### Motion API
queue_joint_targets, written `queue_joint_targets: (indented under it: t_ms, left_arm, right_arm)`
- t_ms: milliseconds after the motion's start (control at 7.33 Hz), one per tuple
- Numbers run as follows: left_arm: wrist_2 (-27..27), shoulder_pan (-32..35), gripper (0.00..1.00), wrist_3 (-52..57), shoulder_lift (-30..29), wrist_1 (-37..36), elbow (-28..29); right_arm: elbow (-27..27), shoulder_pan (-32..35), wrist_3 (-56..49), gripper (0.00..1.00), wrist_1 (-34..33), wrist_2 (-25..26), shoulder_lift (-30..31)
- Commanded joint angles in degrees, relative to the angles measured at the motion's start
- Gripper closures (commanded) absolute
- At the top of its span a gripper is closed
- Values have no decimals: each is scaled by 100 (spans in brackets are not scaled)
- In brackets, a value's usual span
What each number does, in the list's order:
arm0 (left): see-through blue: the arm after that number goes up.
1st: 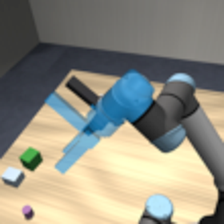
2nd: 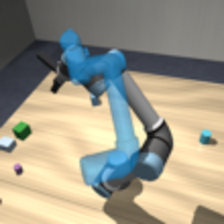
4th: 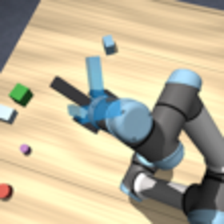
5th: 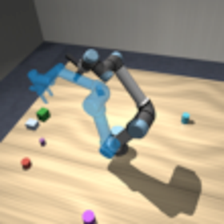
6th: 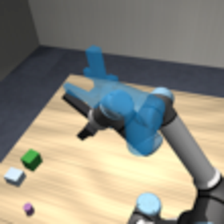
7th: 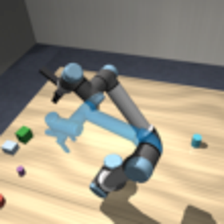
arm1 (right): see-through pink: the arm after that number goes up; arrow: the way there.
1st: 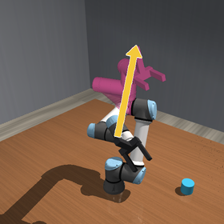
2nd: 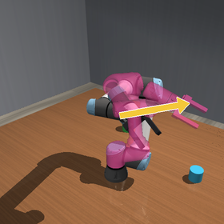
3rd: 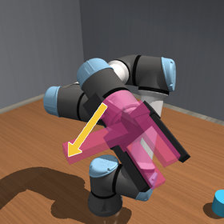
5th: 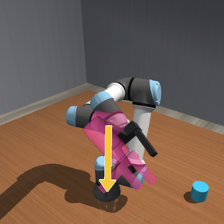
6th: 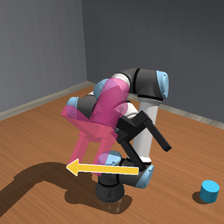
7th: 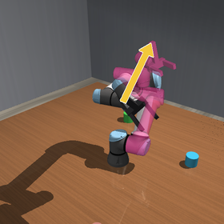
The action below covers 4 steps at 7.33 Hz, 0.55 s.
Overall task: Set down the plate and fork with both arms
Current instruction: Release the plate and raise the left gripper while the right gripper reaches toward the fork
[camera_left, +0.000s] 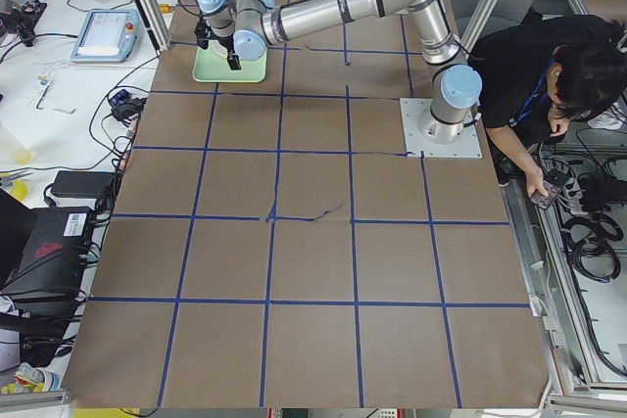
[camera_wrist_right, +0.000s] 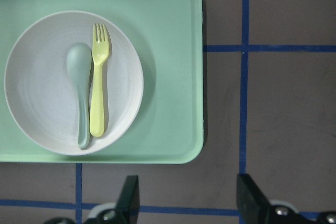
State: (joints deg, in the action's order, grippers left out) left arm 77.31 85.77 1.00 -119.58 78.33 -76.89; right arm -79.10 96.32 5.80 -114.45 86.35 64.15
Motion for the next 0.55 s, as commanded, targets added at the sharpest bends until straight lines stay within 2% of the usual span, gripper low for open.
queue_joint_targets:
  t_ms: [0, 136, 273, 409]
  left_arm:
    - [880, -210, 0, 409, 557, 464, -359]
    - [874, -262, 0, 488, 689, 455, -596]
    - [873, -280, 0, 498, 804, 447, -712]
    - [873, -280, 0, 498, 848, 447, -765]
  right_arm:
    - [385, 368, 561, 56, -577, -48, -891]
    - [534, 413, 563, 59, -648, -118, -1147]
    - [597, 440, 554, 59, -841, -362, -1367]
    - [597, 457, 554, 59, -851, -373, -1500]
